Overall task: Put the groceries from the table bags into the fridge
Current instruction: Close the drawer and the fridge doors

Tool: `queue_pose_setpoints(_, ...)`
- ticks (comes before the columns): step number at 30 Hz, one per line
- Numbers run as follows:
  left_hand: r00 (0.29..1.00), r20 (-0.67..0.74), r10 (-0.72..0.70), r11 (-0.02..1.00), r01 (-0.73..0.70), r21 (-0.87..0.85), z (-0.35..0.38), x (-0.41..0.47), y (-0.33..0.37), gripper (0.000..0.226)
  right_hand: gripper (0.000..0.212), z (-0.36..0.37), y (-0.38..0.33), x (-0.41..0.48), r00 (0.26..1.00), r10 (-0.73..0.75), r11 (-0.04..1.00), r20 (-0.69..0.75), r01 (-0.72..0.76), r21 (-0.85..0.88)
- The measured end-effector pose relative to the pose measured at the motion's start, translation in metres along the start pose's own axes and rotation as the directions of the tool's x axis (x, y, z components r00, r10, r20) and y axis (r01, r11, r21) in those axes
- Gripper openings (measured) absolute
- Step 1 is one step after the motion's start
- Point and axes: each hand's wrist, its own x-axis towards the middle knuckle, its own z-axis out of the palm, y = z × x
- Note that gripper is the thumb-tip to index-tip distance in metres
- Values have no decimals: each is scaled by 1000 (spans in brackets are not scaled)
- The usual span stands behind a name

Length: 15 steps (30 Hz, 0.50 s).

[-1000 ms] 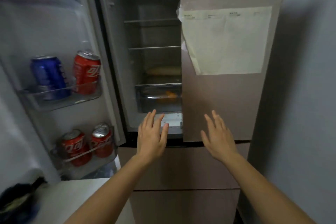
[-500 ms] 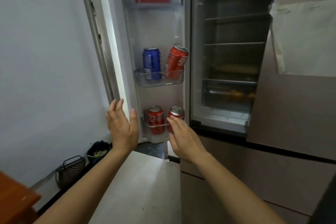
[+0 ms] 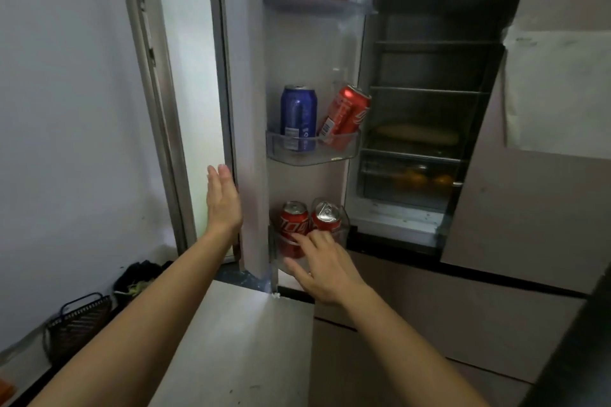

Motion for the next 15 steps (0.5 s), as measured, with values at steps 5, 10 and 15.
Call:
queue_pose_setpoints(5,997,-10,71,997,-71,-41,27,-20,9,69,65,-10,41,-31,996,80,996,-31,-81,-39)
queue_pose_setpoints(10,976,-90,196,980,-198,-9,66,-60,17,64,51,-33,83,-65,982,172,985,-78,-168,46)
queue_pose_setpoints(15,929,-39,368,926,-362,108,107,-102,28,65,54,-48,123,-94,961,259,957,-97,-241,162)
